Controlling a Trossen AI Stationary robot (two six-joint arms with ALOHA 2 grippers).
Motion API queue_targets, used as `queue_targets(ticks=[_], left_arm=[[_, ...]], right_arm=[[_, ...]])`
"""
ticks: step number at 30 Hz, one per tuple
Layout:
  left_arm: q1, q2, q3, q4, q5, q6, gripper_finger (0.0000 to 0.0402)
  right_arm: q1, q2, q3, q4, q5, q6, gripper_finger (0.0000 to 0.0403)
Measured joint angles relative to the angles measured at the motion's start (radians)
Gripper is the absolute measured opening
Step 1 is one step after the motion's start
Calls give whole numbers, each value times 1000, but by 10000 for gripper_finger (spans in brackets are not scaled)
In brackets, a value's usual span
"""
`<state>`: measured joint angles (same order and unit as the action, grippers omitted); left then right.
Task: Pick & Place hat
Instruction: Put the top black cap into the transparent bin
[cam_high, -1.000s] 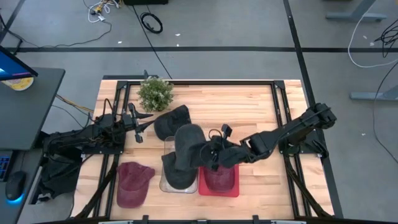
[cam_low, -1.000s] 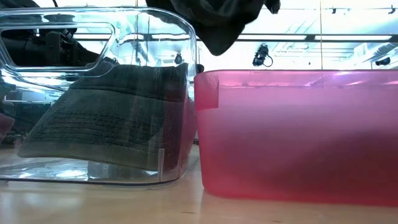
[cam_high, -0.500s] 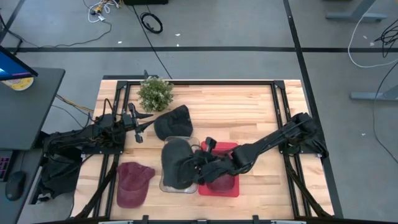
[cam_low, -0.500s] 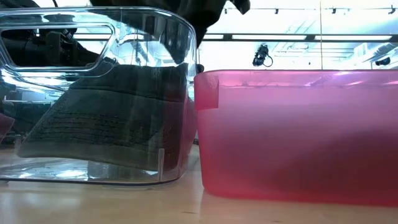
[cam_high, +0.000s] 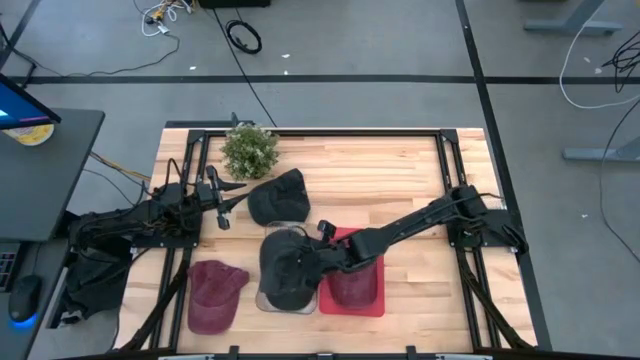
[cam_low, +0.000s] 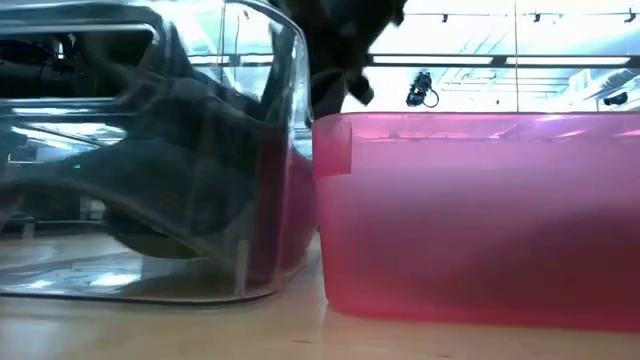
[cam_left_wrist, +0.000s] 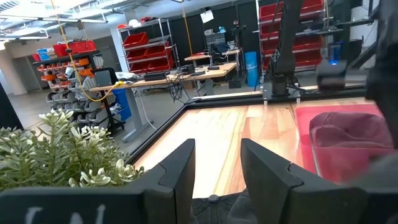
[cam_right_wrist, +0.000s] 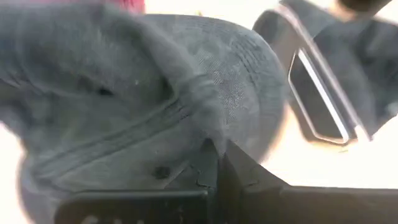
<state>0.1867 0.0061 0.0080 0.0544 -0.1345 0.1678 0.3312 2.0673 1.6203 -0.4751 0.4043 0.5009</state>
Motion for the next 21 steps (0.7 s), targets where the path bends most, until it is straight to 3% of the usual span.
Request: queue_targets(ticks=[11,21], left_arm=[[0,0,0,0,0,0,133],[0,0,0,0,0,0,133]], right_arm=[[-75,88,6,-85,-129,18,4],[-78,70,-6,-84,-139,-39,4]])
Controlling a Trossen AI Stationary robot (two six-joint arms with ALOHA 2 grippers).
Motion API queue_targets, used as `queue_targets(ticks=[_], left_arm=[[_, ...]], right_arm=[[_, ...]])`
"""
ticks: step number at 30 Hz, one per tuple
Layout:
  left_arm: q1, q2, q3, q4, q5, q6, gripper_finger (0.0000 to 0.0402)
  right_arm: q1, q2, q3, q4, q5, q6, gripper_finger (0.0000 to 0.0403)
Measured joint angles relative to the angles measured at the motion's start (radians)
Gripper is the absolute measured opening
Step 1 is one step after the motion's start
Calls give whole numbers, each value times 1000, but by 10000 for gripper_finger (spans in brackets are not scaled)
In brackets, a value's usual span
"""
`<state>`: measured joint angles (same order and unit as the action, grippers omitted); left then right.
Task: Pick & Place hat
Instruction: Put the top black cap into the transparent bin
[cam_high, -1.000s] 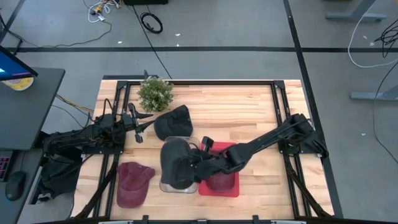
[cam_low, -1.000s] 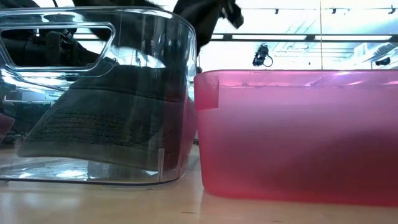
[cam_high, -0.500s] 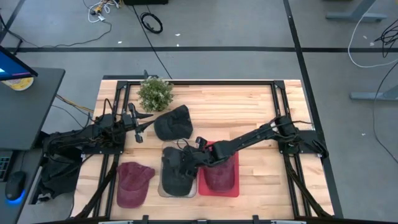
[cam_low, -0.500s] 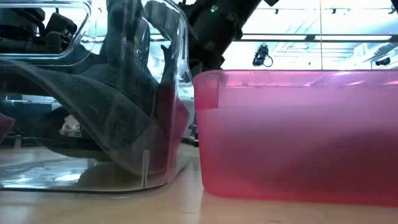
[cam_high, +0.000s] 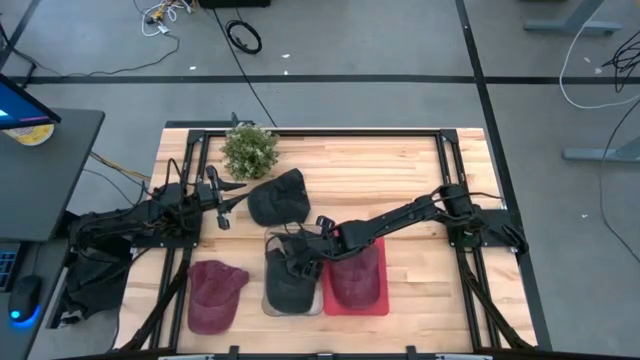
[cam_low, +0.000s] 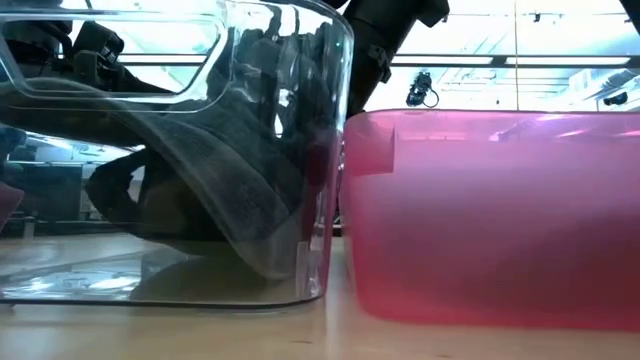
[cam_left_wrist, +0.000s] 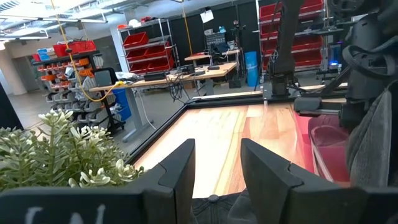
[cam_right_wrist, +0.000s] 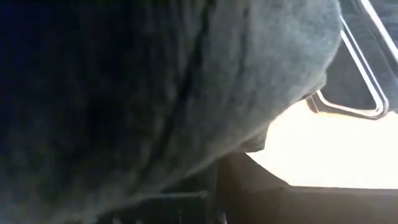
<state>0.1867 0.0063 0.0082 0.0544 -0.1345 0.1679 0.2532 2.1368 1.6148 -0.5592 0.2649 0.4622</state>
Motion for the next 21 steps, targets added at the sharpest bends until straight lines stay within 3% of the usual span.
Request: queue_targets(ticks=[5,15,21], left_arm=[[0,0,0,0,0,0,133],[0,0,0,0,0,0,133],[0,0,0,0,0,0,133]], right_arm=[[14,-37,-4,-11,-3,-49,22],[40,-105,-4,9,5,-80,123],[44,-161,-3,53,13,-79,161]])
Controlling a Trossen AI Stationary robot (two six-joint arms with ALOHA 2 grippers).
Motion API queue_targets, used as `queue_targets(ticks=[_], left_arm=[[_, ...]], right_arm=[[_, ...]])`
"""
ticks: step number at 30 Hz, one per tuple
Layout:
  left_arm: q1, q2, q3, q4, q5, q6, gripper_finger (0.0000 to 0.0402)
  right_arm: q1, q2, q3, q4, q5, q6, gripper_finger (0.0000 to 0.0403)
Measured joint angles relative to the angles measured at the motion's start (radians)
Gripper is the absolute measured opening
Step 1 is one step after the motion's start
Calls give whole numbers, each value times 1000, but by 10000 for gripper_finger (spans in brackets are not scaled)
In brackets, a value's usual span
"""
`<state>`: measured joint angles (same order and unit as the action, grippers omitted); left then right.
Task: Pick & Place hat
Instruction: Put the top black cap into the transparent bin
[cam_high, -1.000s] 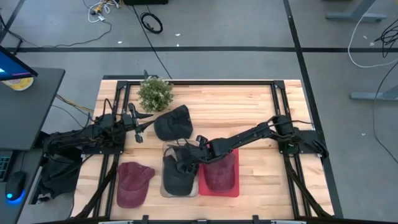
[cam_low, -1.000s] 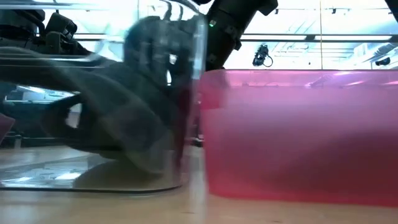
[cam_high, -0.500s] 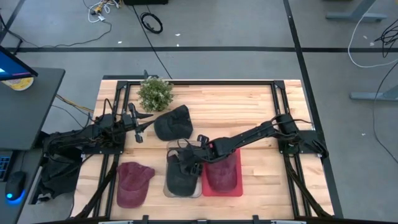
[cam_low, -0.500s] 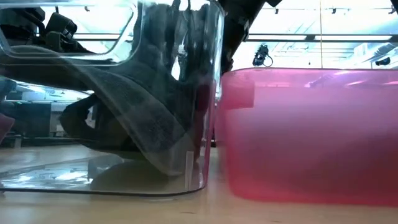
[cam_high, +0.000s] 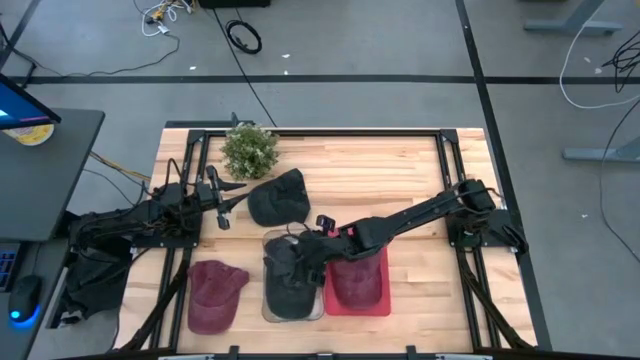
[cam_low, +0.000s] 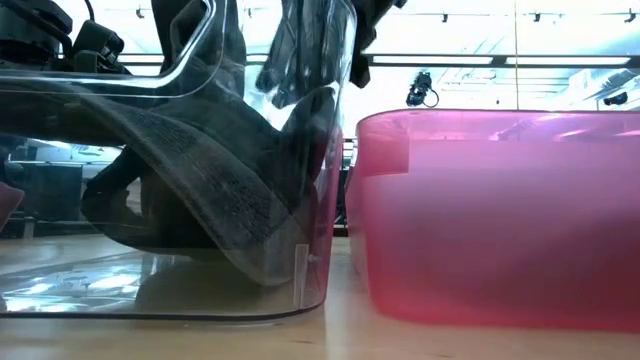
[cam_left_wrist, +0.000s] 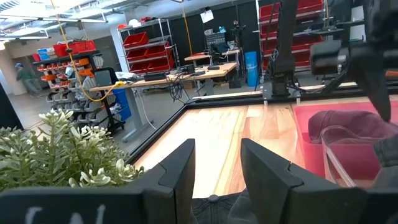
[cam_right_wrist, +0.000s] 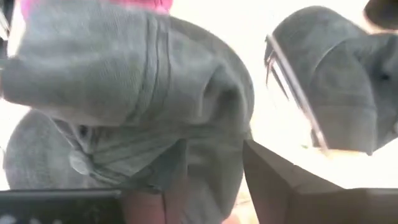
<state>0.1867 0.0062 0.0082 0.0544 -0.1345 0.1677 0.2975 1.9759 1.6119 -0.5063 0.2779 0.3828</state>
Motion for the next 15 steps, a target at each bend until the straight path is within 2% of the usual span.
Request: queue_targets(ticks=[4,9,13,15], left_arm=[[0,0,0,0,0,0,133],[0,0,0,0,0,0,133],[0,0,0,0,0,0,133],[0,0,0,0,0,0,133]], right_arm=[[17,-25,0,63,16,-44,168],[58,-17,2,250,89,-146,166],[86,23,-13,418,67,-209,164],[92,48,-19,428,48,-194,164]])
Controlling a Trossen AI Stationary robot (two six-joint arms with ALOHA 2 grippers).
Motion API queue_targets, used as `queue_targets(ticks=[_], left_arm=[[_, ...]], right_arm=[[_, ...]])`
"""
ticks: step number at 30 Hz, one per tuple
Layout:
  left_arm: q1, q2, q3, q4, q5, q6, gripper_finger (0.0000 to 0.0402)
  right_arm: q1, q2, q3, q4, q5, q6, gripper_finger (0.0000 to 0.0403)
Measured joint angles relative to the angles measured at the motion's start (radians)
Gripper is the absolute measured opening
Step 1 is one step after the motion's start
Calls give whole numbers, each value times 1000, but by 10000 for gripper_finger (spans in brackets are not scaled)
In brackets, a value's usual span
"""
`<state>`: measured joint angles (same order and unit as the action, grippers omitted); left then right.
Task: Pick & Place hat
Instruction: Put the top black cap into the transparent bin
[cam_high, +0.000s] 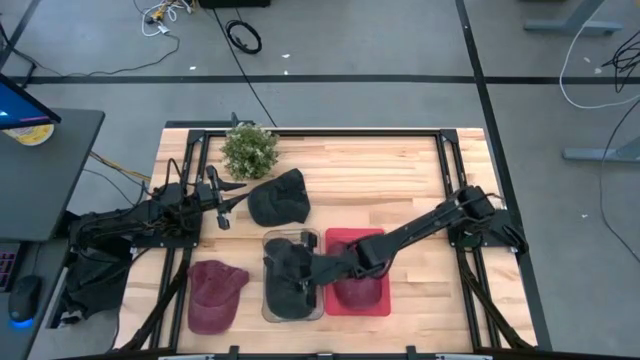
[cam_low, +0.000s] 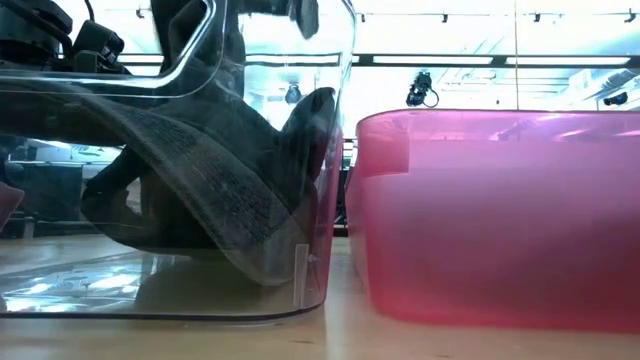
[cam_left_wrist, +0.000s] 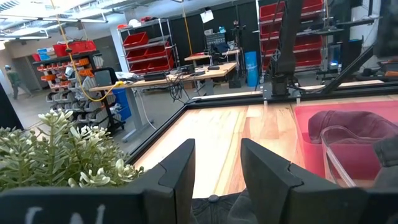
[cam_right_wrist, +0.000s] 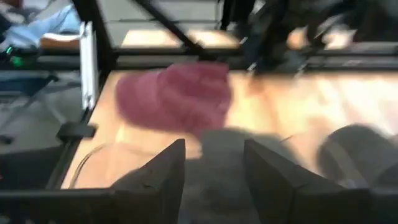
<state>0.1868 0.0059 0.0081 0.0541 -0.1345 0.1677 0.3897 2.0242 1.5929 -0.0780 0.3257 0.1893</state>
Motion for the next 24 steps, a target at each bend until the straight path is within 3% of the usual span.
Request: queue_targets(ticks=[10,24], left_arm=[[0,0,0,0,0,0,133],[0,0,0,0,0,0,133]], right_arm=[[-54,157,1,7,-351,248,164],[-79,209,4,-7,-421,301,164]])
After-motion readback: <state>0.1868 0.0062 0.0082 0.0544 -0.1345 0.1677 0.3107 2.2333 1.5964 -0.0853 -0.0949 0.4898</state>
